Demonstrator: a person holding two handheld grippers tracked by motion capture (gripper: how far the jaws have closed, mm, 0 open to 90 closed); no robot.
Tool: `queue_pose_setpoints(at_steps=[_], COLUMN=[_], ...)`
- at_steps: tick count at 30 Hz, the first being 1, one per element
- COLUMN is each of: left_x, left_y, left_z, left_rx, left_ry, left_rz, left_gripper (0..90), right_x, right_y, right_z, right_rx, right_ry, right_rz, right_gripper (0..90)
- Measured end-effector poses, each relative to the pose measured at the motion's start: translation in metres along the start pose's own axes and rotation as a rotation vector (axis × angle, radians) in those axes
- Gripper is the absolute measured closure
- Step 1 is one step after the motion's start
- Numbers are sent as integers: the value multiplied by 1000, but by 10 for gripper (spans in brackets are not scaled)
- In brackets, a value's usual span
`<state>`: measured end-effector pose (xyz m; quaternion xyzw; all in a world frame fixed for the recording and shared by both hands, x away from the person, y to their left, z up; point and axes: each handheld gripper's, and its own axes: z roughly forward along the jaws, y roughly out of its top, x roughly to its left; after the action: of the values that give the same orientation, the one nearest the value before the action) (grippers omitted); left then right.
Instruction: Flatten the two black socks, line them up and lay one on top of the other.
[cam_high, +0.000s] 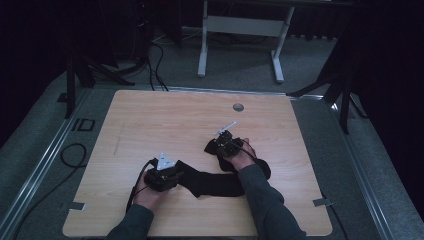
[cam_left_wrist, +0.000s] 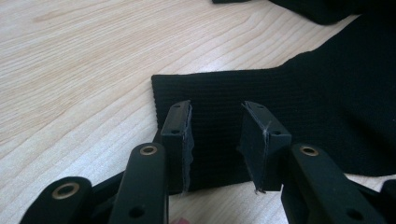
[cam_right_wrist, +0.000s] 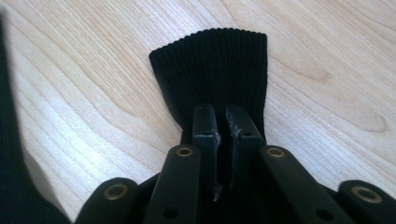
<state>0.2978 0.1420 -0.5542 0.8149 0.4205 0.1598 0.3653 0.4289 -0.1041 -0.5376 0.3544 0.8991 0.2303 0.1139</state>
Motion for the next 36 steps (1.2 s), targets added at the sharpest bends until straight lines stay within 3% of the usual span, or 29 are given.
queue_pose_setpoints(at_steps=[4,12,18,24,32,36], left_x=[0,1,1,1,3,1], left_y=[0,0,0,0,-1,-2], left_z=[-1,-1,-2,-1,-1,0], left_rx=[-4,-5,-1,3,19,28], left_ry=[2,2,3,6,20,29], left_rz=[-3,-1,-3,-3,-2,1], left_gripper=[639,639,639,639,668,716], right_x=[-2,-3,-6,0,14,30], right_y=[1,0,4,8,16,17], right_z=[0,-13,-43,-64,-102,-122], right_rx=[-4,-38,-127,-176,-273,-319], right_ry=[4,16,38,40,39,73], right_rz=[17,2,-7,-36,-104,-141], right_gripper=[847,849,848,848,848,847])
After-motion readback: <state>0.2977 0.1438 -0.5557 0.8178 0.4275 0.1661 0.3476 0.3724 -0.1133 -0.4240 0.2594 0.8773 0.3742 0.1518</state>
